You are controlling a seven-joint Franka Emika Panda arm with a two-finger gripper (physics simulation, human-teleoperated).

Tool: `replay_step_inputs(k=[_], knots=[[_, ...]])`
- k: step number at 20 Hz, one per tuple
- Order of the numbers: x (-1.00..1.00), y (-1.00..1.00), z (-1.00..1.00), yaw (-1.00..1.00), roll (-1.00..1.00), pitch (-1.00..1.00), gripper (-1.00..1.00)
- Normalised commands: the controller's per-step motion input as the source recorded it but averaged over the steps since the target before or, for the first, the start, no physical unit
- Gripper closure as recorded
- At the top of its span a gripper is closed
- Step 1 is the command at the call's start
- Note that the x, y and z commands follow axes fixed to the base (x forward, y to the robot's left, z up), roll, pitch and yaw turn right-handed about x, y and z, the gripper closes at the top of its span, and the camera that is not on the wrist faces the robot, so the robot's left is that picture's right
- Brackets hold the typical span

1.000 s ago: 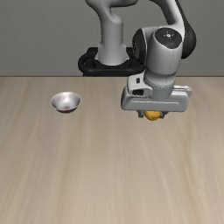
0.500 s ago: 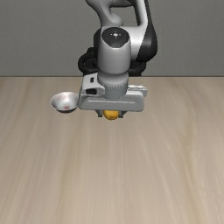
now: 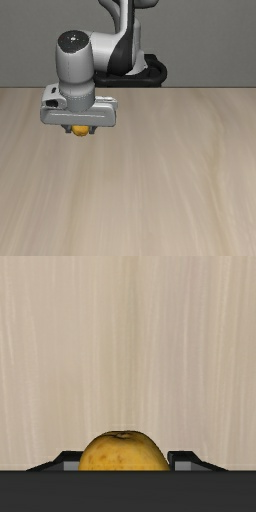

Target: Pick the mango on the table and place it on the bowl

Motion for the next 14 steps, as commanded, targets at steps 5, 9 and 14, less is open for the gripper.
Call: replay_step_inputs(k=[5, 9, 14], knots=[[-0.40, -0.60, 0.00, 0.00, 0.00, 0.00, 1.00], [-1.00, 0.00, 0.00, 0.00, 0.00, 0.00, 1.00], [-1.00, 0.00, 0.00, 0.00, 0.00, 0.00, 1.00]])
